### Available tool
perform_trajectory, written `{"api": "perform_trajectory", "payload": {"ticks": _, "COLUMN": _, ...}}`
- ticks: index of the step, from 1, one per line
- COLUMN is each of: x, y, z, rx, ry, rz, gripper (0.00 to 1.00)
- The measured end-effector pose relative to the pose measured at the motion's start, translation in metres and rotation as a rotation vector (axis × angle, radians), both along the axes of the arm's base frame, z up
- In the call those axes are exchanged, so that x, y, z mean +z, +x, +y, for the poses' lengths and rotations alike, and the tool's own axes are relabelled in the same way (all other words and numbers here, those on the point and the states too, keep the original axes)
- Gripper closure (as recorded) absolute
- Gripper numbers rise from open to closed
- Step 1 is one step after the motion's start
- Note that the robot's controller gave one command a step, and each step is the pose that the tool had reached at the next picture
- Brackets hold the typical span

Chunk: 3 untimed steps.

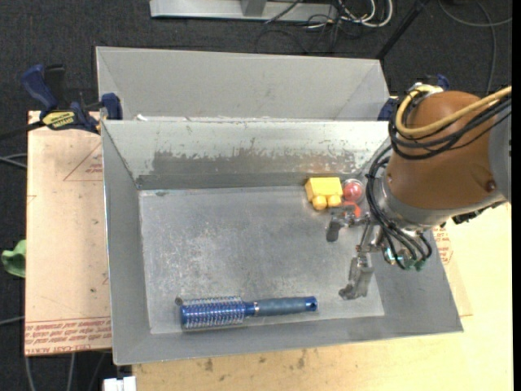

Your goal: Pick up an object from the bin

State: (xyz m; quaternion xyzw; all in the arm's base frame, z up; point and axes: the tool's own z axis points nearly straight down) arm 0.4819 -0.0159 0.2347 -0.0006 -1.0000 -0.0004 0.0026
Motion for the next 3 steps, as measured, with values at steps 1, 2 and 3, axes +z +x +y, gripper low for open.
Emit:
{"api": "perform_trajectory", "payload": {"ticks": 1, "x": -0.166, "y": 0.008, "z": 0.059, "rx": 0.173, "ry": 0.002, "rz": -0.013, "gripper": 0.00}}
{"api": "perform_trajectory", "payload": {"ticks": 2, "x": -0.165, "y": 0.007, "z": 0.058, "rx": 0.172, "ry": 0.001, "rz": -0.006, "gripper": 1.00}}
{"api": "perform_trajectory", "payload": {"ticks": 3, "x": 0.040, "y": 0.012, "z": 0.060, "rx": 0.232, "ry": -0.001, "rz": -0.016, "gripper": 1.00}}
